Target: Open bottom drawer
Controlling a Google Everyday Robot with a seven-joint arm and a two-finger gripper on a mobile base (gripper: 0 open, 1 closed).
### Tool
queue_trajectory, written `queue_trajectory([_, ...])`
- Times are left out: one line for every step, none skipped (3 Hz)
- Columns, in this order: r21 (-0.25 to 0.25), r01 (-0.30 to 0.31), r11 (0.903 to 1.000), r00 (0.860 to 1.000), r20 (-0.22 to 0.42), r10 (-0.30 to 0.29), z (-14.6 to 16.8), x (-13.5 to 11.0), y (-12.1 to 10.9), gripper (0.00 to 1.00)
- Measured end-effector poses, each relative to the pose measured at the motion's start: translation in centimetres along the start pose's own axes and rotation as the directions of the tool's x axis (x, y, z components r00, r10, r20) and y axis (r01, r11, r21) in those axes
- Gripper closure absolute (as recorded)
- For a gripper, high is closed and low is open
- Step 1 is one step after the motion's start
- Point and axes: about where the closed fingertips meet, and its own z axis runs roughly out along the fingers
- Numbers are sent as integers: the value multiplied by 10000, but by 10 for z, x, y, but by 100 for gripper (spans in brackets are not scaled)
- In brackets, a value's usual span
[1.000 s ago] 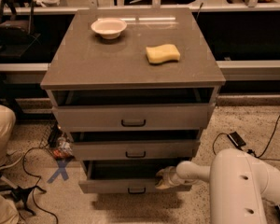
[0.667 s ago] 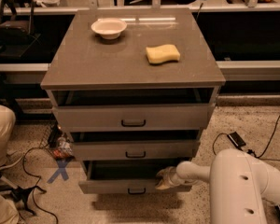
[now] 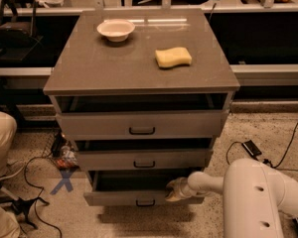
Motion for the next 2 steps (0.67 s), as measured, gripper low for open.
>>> queue_trajectory([-29,0,10000,10000,13,0,1,-1,2,51])
queue_trajectory([-58,-1,10000,10000,25,1,3,-2,3,28])
